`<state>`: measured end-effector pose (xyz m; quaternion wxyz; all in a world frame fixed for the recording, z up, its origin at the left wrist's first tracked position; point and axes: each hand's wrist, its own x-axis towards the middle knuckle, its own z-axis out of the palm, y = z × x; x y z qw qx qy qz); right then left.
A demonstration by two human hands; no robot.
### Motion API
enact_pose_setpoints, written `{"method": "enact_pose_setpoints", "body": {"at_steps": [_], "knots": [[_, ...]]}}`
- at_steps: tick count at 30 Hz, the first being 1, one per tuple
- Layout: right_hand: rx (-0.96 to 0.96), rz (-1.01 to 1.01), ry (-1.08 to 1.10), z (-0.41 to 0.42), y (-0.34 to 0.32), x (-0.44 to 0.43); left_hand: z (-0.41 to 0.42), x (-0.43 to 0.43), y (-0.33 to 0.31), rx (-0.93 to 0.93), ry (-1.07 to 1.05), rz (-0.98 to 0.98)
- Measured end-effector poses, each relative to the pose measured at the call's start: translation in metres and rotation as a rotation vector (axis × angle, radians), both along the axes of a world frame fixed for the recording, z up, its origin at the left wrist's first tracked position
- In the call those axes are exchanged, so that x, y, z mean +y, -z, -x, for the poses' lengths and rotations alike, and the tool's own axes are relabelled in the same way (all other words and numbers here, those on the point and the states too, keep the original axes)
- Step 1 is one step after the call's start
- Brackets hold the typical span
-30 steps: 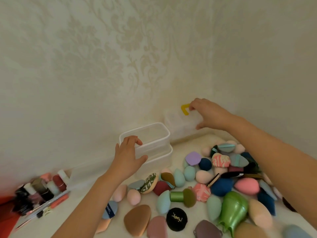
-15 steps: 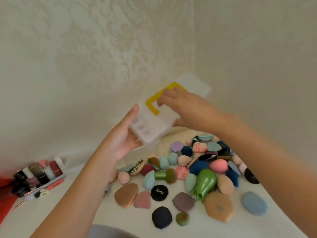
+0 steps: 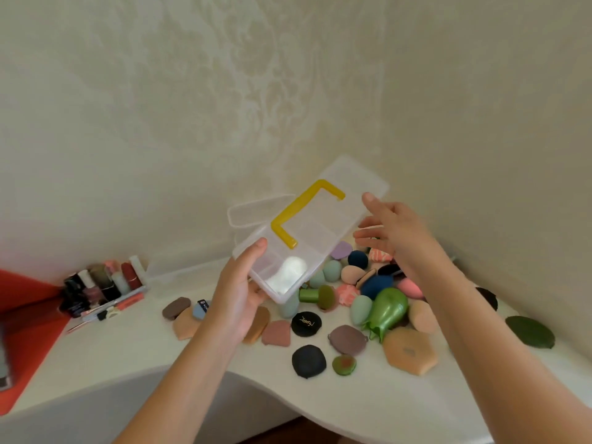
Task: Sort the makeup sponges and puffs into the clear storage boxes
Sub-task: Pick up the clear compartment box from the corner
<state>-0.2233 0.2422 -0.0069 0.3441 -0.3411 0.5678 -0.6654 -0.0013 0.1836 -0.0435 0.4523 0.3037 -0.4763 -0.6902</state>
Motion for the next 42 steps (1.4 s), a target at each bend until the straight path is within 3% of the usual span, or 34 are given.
{"method": "enact_pose_setpoints", "body": {"at_steps": [6, 12, 16, 21, 30, 35, 42], "knots": [[-0.128, 0.026, -0.029, -0.002, 0.010, -0.009, 0.000, -0.003, 0.013, 0.020, 0.001, -0.080], [-0.274, 0.030, 0.037, -0.005, 0.016, -0.024, -0.004, -0.003, 0.020, -0.243, -0.044, 0.381], [-0.319, 0.045, 0.074, -0.004, 0.021, -0.032, -0.004, -0.001, 0.023, -0.294, 0.042, 0.542], [-0.310, 0.050, 0.044, -0.010, 0.028, -0.039, -0.005, -0.007, 0.033, -0.459, -0.255, 0.593], [-0.554, 0.123, -0.085, -0.020, 0.022, -0.036, -0.008, -0.006, 0.028, -0.496, -0.419, 0.663], [-0.306, -0.013, -0.466, -0.047, 0.023, -0.019, 0.000, -0.002, 0.020, -0.508, -0.506, 0.738], [-0.221, 0.032, -0.451, -0.057, 0.021, -0.014, 0.003, 0.001, 0.016, -0.530, -0.517, 0.774]]}}
